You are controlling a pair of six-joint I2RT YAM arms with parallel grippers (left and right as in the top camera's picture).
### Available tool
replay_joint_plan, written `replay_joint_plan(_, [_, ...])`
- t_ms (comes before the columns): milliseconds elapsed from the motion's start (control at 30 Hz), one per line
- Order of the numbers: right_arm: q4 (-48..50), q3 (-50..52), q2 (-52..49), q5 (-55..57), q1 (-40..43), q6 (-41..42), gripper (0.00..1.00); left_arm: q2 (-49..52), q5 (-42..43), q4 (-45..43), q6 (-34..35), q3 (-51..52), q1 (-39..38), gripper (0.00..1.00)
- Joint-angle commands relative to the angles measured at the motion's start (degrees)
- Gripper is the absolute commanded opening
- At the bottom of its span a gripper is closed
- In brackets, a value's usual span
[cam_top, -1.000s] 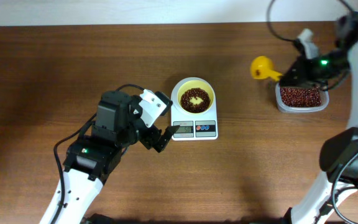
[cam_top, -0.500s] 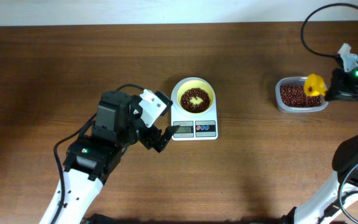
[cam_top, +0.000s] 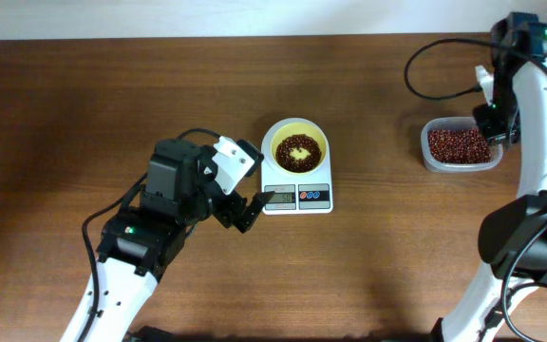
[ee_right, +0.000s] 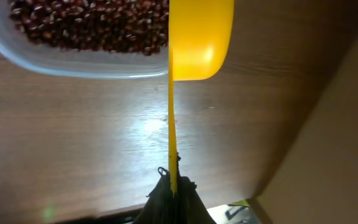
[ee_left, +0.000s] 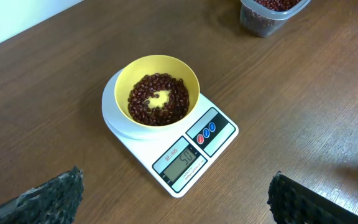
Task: Scoop item into bowl and weigh 50g on scale
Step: 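Carry the scoop right back to the bean tub, then lower the yellow scoop into the tub and release it with the right gripper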
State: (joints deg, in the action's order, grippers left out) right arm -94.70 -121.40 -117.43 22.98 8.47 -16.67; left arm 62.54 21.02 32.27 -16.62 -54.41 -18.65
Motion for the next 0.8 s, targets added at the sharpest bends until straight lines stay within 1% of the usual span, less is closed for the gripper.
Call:
replay_joint_plan(0, [0.70, -1.18, -0.50, -2.62, -0.24, 1.11, 0.04, 0.13, 0.22, -0.11, 0.74, 0.28, 0.31, 0.99])
replay_joint_plan(33, [0.74, -1.18, -0.50, -8.07, 0.33, 1.16, 0.04, 0.13, 0.22, -0.11, 0.74, 0.28, 0.31, 0.99])
replay_joint_plan(133, [1.01, -1.18, -0.50, -28.02, 3.76, 6.19, 0.04, 0.13, 0.22, -0.11, 0.74, 0.28, 0.31, 0.99])
replay_joint_plan(200, [1.05, -1.16, -0.52, -34.64, 5.95, 9.97, 0.04, 0.13, 0.22, -0.11, 0.74, 0.28, 0.31, 0.99])
replay_joint_plan(333, [0.92, -0.74, -0.66, -37.03, 9.09, 18.62, 0.04, 0.13, 0.22, -0.11, 0.74, 0.28, 0.31, 0.99])
replay_joint_plan(400, [0.81, -0.74, -0.66, -40.33, 9.22, 20.24, 0.04, 0.13, 0.22, -0.11, 0.74, 0.28, 0.31, 0.99])
replay_joint_plan(500, [0.87, -0.66, -0.70, -40.37, 9.11, 26.77, 0.04, 0.13, 0.22, -0.11, 0.74, 0.28, 0.31, 0.99])
replay_joint_plan(533, [0.87, -0.63, -0.72, -40.37, 9.11, 30.62, 0.04, 0.13, 0.22, -0.11, 0.74, 0.28, 0.31, 0.99])
replay_joint_plan(633, [0.87, -0.63, -0.96, -40.37, 9.18, 36.68, 0.04, 0.13, 0.22, -0.11, 0.74, 0.28, 0.31, 0.99])
replay_joint_plan(700, [0.92, -0.28, -1.09, -40.37, 9.18, 39.63, 0.04, 0.13, 0.22, -0.11, 0.74, 0.28, 0.28, 0.99])
replay_joint_plan(767, [1.16, 1.84, -1.09, -40.39, 9.18, 39.69, 0.04, 0.13, 0.22, -0.11, 0.74, 0.28, 0.31, 0.99])
